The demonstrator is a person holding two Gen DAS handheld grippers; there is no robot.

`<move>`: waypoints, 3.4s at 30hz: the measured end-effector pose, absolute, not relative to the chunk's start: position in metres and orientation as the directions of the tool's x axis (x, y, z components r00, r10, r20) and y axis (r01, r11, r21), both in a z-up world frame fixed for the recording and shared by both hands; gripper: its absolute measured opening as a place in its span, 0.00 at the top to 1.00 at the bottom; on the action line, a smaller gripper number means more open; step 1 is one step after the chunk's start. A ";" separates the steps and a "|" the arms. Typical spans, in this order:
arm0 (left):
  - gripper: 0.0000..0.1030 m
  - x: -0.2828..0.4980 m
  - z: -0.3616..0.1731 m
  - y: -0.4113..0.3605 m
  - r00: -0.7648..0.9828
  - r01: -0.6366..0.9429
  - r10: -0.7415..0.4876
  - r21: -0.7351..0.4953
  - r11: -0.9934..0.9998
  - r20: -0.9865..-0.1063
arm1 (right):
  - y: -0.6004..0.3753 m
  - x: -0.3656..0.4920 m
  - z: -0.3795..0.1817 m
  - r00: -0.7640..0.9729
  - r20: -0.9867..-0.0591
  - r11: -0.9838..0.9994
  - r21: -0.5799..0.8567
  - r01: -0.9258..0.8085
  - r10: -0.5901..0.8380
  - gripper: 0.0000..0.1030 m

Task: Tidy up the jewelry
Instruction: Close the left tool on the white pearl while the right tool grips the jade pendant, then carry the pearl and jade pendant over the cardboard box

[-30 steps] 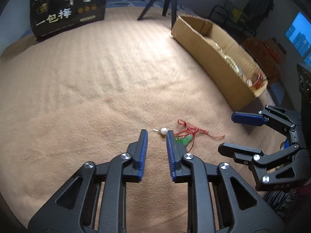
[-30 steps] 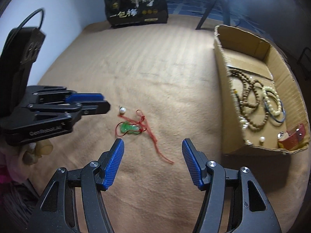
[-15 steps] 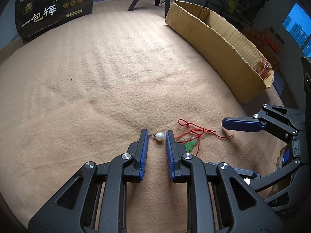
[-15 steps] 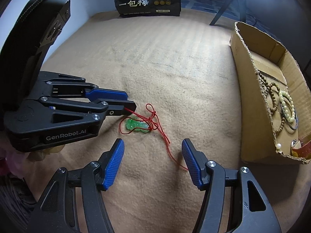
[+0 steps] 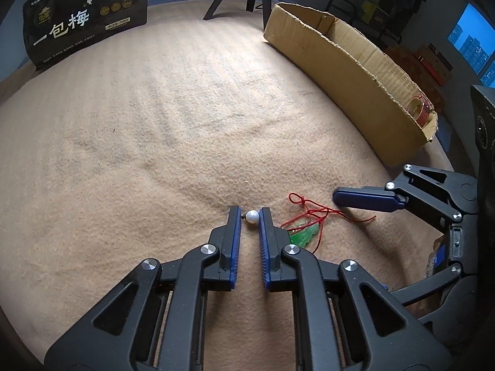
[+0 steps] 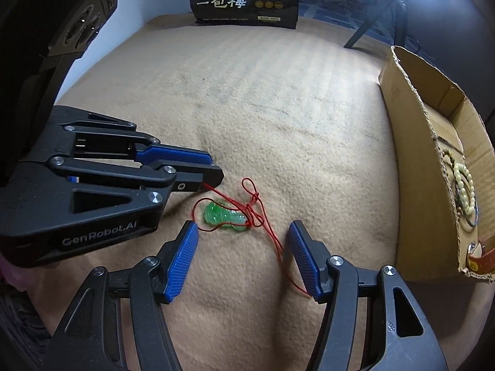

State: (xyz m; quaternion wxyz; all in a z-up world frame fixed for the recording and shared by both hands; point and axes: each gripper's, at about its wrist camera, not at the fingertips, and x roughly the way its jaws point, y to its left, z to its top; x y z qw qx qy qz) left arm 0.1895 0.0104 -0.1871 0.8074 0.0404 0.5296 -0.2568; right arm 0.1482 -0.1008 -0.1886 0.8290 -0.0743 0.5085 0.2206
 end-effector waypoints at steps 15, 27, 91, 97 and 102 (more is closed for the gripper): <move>0.92 0.190 -0.184 0.018 0.310 0.435 -0.376 -0.221 0.873 -0.873 | -0.090 0.154 -0.190 0.399 -0.873 0.885 0.074 -0.460 0.281 0.75; 0.93 0.190 -0.174 0.026 0.327 0.410 -0.390 -0.243 0.879 -0.861 | -0.096 0.145 -0.171 0.428 -0.852 0.887 0.086 -0.454 0.302 0.75; 0.93 0.236 -0.079 -0.109 0.493 0.432 -0.534 -0.340 0.835 -0.687 | -0.283 0.233 -0.112 0.662 -0.734 0.988 0.141 -0.069 0.151 0.75; 0.93 0.241 -0.085 -0.125 0.498 0.437 -0.521 -0.319 0.841 -0.694 | -0.293 0.242 -0.119 0.656 -0.743 0.989 0.141 -0.046 0.136 0.75; 0.93 0.242 -0.087 -0.132 0.503 0.438 -0.512 -0.306 0.845 -0.696 | -0.298 0.248 -0.125 0.650 -0.749 0.990 0.138 -0.036 0.128 0.75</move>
